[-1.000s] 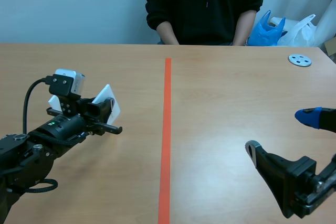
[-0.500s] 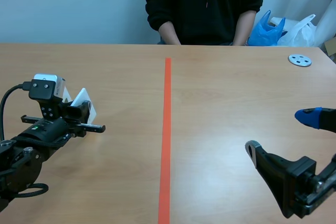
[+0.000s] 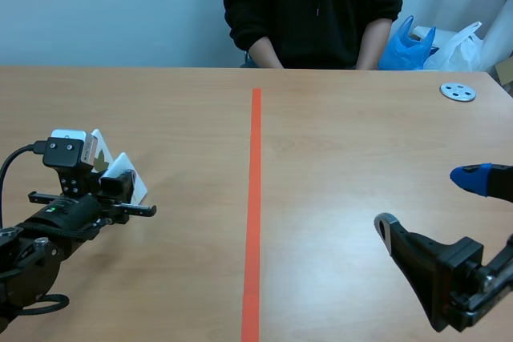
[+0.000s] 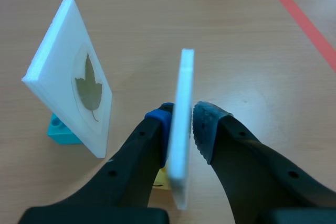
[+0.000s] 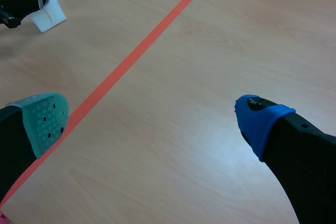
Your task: Sort the leaf by its shape. The table is split by an orange tape line. A compound leaf with several leaflets goes to the left side, a simple leaf with one blade goes to the right side. Return to the home posture when a red brick is placed on the table.
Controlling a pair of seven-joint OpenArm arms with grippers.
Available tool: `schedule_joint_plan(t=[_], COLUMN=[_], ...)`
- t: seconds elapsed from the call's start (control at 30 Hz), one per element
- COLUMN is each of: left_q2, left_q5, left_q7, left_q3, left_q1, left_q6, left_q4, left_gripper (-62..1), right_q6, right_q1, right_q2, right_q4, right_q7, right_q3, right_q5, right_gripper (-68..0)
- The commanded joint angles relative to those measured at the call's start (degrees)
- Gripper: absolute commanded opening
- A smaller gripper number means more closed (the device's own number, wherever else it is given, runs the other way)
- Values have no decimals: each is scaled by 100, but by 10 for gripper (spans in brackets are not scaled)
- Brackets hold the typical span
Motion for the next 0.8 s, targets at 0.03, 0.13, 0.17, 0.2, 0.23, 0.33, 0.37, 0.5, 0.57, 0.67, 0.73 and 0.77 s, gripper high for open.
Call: schedule_joint_plan(t=[0.03,0.13,0.17,0.2,0.23,0.33,0.37,0.5,0.57,0.67,0.73,0.77], left_q2=[-2,-2,-2,-4,-4,-4,-4,-17,-57,-177,-278,-326], left_q5=[-22,-22,-22,-22,-22,-22,-22,-22,-22,-22,-22,-22], left_q7=[-79,-81,-85,-98,-131,-144,-138,70,293,527,590,592], left_q3=[-52,-52,-52,-52,-52,-83,-98,-229,-280,-321,-321,-321], left_q1=[-68,-68,-68,-66,-66,-61,-44,79,188,468,706,841], left_q6=[-9,-9,-11,-11,-11,-13,-13,-13,-20,-59,-59,-66], left_q4=[109,109,114,138,168,361,472,1147,1587,2382,2940,3217], left_gripper=[-383,-338,-337,-337,-337,-337,-337,-337,-336,-272,-153,-97], right_q6=[2,2,2,2,2,2,2,2,2,2,2,2], right_q1=[68,68,68,68,68,68,68,68,68,68,68,68], right_q2=[61,61,61,61,61,61,61,61,61,61,61,61], right_q4=[92,92,92,92,92,92,92,92,92,92,92,92], right_q7=[103,103,103,103,103,103,103,105,103,105,105,105], right_q3=[59,59,59,59,59,59,59,59,59,59,59,59], right_q5=[63,63,63,63,63,63,63,63,63,63,63,63], right_gripper=[4,4,4,4,4,4,4,4,4,4,4,4])
